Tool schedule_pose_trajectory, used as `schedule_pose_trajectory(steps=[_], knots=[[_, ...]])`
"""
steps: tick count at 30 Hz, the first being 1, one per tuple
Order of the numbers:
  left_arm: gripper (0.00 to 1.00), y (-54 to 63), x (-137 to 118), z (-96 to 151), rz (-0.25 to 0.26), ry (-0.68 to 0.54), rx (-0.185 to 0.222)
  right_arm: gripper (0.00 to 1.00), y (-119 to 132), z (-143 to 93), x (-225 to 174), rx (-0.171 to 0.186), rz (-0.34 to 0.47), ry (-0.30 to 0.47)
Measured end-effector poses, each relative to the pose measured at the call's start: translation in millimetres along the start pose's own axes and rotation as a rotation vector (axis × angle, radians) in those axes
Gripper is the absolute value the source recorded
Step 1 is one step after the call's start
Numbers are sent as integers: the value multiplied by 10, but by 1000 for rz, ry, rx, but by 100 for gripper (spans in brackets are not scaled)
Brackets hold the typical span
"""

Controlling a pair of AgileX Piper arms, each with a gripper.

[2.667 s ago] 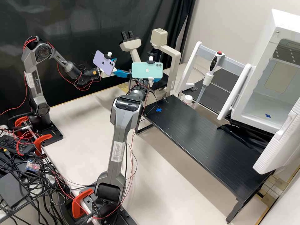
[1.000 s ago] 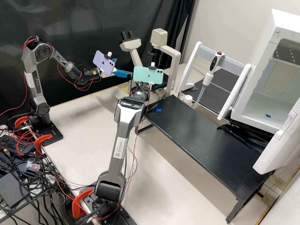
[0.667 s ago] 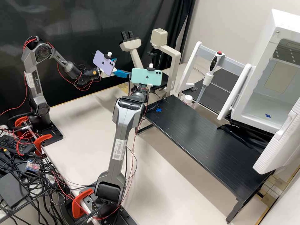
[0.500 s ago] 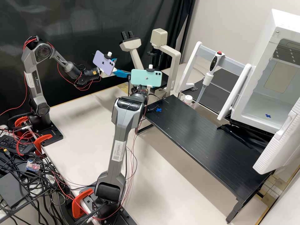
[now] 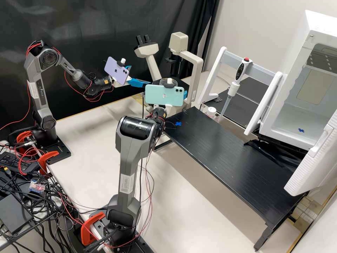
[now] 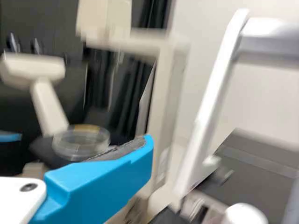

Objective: Move the petri dish to the microscope

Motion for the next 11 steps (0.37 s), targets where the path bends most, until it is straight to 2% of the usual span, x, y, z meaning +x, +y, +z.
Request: schedule_pose_trajectory(steps=[1,4,5,7,10,11], knots=[[100,0,0,0,0,0,0,100,26,11,-62,-10,17,-2],[100,0,0,0,0,0,0,100,215,99,-397,-27,151,-49],[100,0,0,0,0,0,0,100,245,117,-455,-22,172,-67],[100,0,0,0,0,0,0,100,365,242,-664,-4,247,-160],[100,0,0,0,0,0,0,100,466,396,-888,9,301,-243],[100,0,0,0,0,0,0,100,489,455,-972,26,315,-270]])
